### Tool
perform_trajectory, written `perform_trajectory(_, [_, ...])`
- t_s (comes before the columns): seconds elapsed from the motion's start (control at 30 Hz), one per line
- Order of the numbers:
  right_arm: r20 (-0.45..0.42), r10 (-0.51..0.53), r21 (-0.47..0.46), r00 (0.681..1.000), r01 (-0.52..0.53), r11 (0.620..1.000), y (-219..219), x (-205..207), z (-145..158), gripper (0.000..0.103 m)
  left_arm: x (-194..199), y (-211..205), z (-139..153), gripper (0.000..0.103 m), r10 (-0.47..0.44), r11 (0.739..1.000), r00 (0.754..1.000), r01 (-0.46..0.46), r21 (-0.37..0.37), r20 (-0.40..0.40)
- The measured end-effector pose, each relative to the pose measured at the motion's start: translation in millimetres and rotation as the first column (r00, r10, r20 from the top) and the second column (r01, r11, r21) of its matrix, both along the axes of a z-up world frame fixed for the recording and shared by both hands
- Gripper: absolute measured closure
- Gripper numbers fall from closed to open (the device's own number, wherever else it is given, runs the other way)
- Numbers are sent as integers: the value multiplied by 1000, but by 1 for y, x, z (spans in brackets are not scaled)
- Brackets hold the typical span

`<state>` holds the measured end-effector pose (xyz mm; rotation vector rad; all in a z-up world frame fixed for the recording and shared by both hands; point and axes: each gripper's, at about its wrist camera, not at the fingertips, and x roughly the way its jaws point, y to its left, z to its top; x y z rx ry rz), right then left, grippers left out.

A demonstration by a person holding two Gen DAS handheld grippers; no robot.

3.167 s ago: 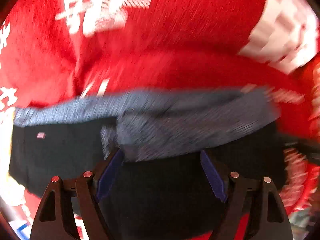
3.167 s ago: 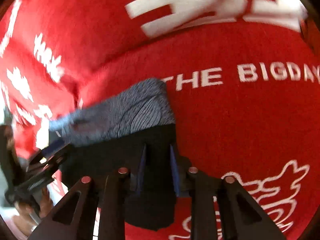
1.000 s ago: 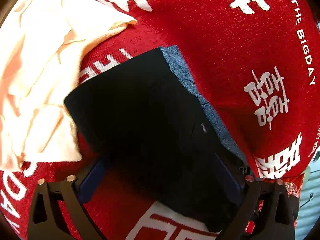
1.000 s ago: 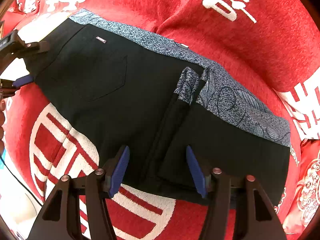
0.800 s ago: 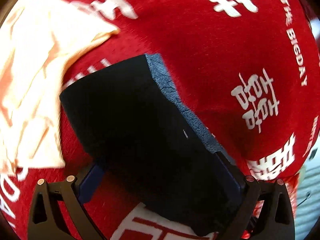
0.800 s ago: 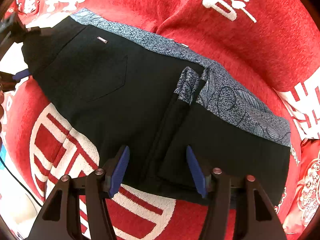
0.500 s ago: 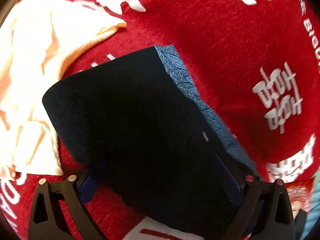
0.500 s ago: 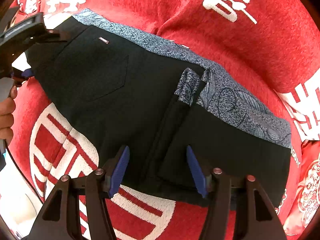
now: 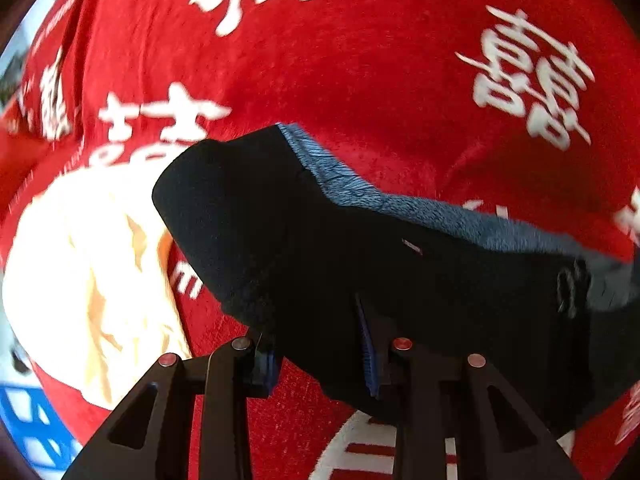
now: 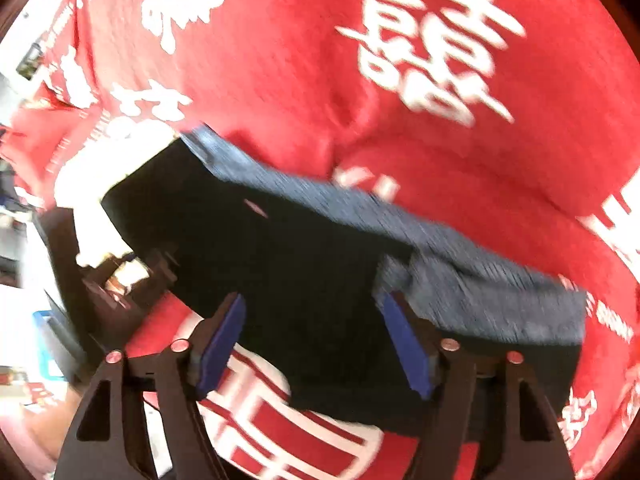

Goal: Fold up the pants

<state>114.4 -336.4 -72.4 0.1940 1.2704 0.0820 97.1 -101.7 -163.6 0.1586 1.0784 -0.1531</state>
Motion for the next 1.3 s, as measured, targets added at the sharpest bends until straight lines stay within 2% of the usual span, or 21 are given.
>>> perform_trajectory(0.13, [-44, 95, 105, 995, -90, 990, 27, 58, 18, 22, 6, -17, -3, 70, -23, 999, 1000, 23, 30, 12])
perform_trajectory(0.23, [-117, 192, 187, 974, -169, 968, 64, 99, 15, 21, 0, -15, -3, 70, -34, 998, 999, 33, 47, 20])
perform_trajectory(0.27, [-144, 244, 195, 959, -214, 957, 86, 113, 11, 18, -3, -16, -3, 70, -36, 998, 999, 35, 52, 23])
perform_trajectory(0.43, [-285, 378, 129, 881, -355, 926, 156, 150, -16, 17, -10, -15, -8, 70, -44, 997, 998, 41, 67, 41])
perform_trajectory(0.53, [-352, 420, 135, 837, -398, 907, 189, 163, -32, 17, -14, -17, -8, 70, -46, 996, 998, 42, 77, 49])
perform_trajectory(0.57, [-387, 437, 140, 812, -417, 898, 201, 166, -41, 17, -14, -17, -8, 70, -45, 996, 998, 41, 79, 49])
perform_trajectory(0.7, [-479, 446, 48, 756, -485, 873, 224, 172, -69, 17, -15, -20, -7, 70, -39, 996, 998, 34, 82, 56])
perform_trajectory(0.77, [-533, 447, 26, 719, -514, 857, 227, 172, -86, 17, -17, -23, -7, 70, -42, 995, 997, 36, 91, 64])
perform_trajectory(0.83, [-566, 438, 15, 699, -522, 853, 223, 169, -97, 17, -18, -27, -7, 70, -50, 994, 997, 44, 98, 67])
perform_trajectory(0.87, [-568, 439, 16, 696, -523, 852, 220, 169, -101, 31, -19, -28, -6, 70, -53, 994, 997, 47, 101, 64])
perform_trajectory(0.9, [-558, 445, 41, 701, -512, 858, 215, 167, -101, 50, -19, -29, -6, 70, -57, 994, 997, 51, 101, 57])
perform_trajectory(0.93, [-550, 442, 58, 709, -496, 866, 210, 166, -99, 75, -20, -31, -4, 70, -64, 994, 996, 59, 95, 55])
perform_trajectory(0.97, [-529, 438, 74, 727, -474, 877, 203, 165, -94, 81, -21, -33, -1, 70, -75, 993, 995, 68, 95, 67])
perform_trajectory(1.1, [-422, 447, 87, 789, -455, 886, 175, 150, -61, 84, -31, -51, 22, 70, -151, 985, 983, 140, 105, 107])
perform_trajectory(1.3, [-240, 351, 236, 905, -296, 926, 99, 113, -5, 84, -54, -88, 70, 70, -265, 963, 950, 251, 99, 165])
